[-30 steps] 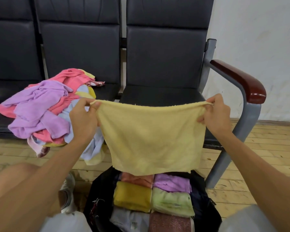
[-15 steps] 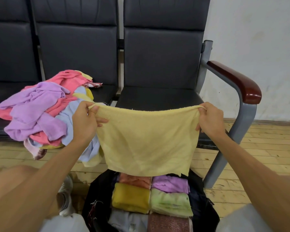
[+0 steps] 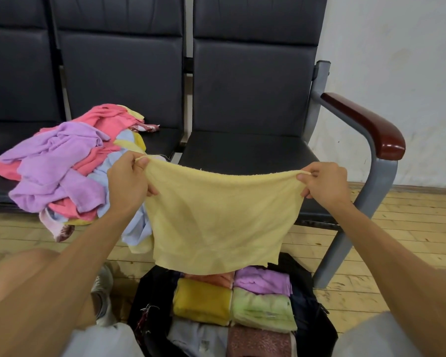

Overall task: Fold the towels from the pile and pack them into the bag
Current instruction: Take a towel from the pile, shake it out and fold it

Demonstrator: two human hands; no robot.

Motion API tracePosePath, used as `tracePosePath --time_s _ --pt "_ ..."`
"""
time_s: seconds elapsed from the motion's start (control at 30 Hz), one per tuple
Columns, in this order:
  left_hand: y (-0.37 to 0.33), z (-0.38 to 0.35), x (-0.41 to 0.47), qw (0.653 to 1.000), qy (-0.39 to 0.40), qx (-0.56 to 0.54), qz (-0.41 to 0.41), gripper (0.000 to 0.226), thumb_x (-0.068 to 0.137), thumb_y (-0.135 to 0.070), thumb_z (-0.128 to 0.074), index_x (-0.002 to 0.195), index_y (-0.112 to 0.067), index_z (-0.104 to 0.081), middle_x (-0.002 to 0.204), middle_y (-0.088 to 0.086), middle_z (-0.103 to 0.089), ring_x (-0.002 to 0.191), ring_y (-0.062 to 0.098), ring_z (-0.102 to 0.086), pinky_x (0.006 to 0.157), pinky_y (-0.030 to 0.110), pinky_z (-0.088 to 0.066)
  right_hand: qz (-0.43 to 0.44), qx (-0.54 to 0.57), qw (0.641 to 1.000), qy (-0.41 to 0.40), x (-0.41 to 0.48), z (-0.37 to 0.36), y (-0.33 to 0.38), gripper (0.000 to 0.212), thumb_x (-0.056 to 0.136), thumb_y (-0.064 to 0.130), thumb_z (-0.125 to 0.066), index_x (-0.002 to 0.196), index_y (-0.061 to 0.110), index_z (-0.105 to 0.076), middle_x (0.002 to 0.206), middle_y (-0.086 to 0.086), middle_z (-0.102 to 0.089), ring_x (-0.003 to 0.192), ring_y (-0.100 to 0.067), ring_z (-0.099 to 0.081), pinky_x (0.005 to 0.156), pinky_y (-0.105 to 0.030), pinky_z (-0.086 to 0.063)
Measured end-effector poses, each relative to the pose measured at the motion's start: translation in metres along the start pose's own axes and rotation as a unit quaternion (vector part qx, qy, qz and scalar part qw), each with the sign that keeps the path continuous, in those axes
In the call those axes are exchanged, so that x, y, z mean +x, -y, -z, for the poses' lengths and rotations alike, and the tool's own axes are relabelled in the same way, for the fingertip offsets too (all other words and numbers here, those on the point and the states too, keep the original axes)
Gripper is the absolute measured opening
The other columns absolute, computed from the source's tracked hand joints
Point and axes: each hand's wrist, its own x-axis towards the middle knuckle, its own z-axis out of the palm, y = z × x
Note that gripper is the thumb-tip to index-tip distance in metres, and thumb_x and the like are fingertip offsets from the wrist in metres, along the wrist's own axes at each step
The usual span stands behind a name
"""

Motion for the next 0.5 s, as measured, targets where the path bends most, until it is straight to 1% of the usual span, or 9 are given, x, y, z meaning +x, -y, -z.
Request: tracePosePath --time_s 0.07,0.13,0.17,0.23,0.3,0.33,0.4,0.47,0.5 --pt "0.0 0.0 0.0 1.0 -0.004 0.0 -0.003 0.021 0.101 -0.014 -0.044 0.084 -0.008 -0.053 0.065 0.012 -0.056 0.035 0.016 -0.057 0.036 0.022 -0.042 -0.01 0.012 1.0 0.011 0.002 0.0 -0.002 0.017 0.088 0.02 -0.07 0.103 0.011 -0.072 0.076 -0.002 -0.066 0.06 -0.011 -0.066 0.076 -0.026 -0.057" --pt "0.0 0.0 0.001 1.0 -0.011 0.008 -0.024 0.018 0.1 -0.016 -0.047 0.088 -0.008 -0.057 0.068 0.006 -0.058 0.037 0.014 -0.057 0.041 0.023 -0.044 -0.017 0.036 0.999 0.022 0.004 0.001 -0.006 0.019 0.088 0.019 -0.07 0.104 0.01 -0.072 0.073 -0.001 -0.067 0.063 -0.013 -0.068 0.071 -0.024 -0.057" --pt "0.001 0.0 0.002 0.999 -0.014 0.009 -0.034 0.016 0.099 -0.017 -0.05 0.09 -0.01 -0.06 0.07 0.004 -0.059 0.039 0.013 -0.058 0.047 0.026 -0.047 -0.019 0.046 0.998 0.027 0.004 0.002 -0.008 0.019 0.089 0.02 -0.07 0.105 0.01 -0.072 0.073 -0.001 -0.068 0.064 -0.013 -0.068 0.068 -0.023 -0.057" --pt "0.005 0.001 0.006 0.998 -0.018 0.028 -0.058 0.015 0.097 -0.02 -0.053 0.093 -0.013 -0.065 0.075 0.005 -0.062 0.054 0.018 -0.062 0.064 0.035 -0.049 -0.012 0.038 0.999 0.037 0.004 0.002 -0.011 0.021 0.091 0.021 -0.066 0.108 0.01 -0.071 0.076 -0.002 -0.067 0.065 -0.013 -0.067 0.061 -0.018 -0.053" --pt "0.009 0.002 0.009 0.994 -0.014 0.064 -0.086 0.018 0.095 -0.021 -0.054 0.093 -0.011 -0.069 0.079 0.009 -0.063 0.076 0.026 -0.059 0.076 0.037 -0.043 0.006 -0.003 0.999 0.043 0.003 0.002 -0.013 0.022 0.094 0.023 -0.062 0.11 0.01 -0.07 0.081 -0.003 -0.066 0.065 -0.013 -0.064 0.058 -0.015 -0.049" --pt "0.01 0.002 0.009 0.993 -0.013 0.075 -0.092 0.018 0.095 -0.02 -0.054 0.094 -0.01 -0.069 0.084 0.011 -0.064 0.083 0.026 -0.057 0.077 0.033 -0.039 0.015 -0.02 0.999 0.042 0.003 0.002 -0.013 0.022 0.095 0.024 -0.061 0.109 0.01 -0.07 0.081 -0.003 -0.065 0.064 -0.013 -0.064 0.059 -0.016 -0.049" --pt "0.009 0.003 0.009 0.992 -0.016 0.086 -0.094 0.018 0.095 -0.018 -0.055 0.096 -0.009 -0.07 0.091 0.013 -0.066 0.086 0.024 -0.055 0.076 0.028 -0.033 0.024 -0.033 0.999 0.036 0.004 0.001 -0.014 0.021 0.096 0.025 -0.06 0.107 0.01 -0.071 0.078 -0.002 -0.065 0.063 -0.013 -0.064 0.066 -0.022 -0.053" --pt "0.009 0.003 0.008 0.992 -0.013 0.082 -0.099 0.019 0.095 -0.019 -0.055 0.096 -0.009 -0.07 0.087 0.009 -0.066 0.084 0.027 -0.058 0.075 0.031 -0.036 0.027 -0.036 0.998 0.033 0.004 0.0 -0.014 0.02 0.097 0.024 -0.059 0.105 0.011 -0.07 0.079 -0.003 -0.066 0.064 -0.013 -0.064 0.07 -0.027 -0.057" --pt "0.009 0.004 0.008 0.992 -0.01 0.078 -0.1 0.019 0.095 -0.02 -0.054 0.096 -0.009 -0.07 0.085 0.006 -0.066 0.082 0.028 -0.059 0.075 0.033 -0.039 0.029 -0.041 0.998 0.034 0.005 -0.001 -0.014 0.018 0.097 0.024 -0.058 0.105 0.012 -0.07 0.079 -0.003 -0.066 0.065 -0.013 -0.064 0.067 -0.025 -0.056"
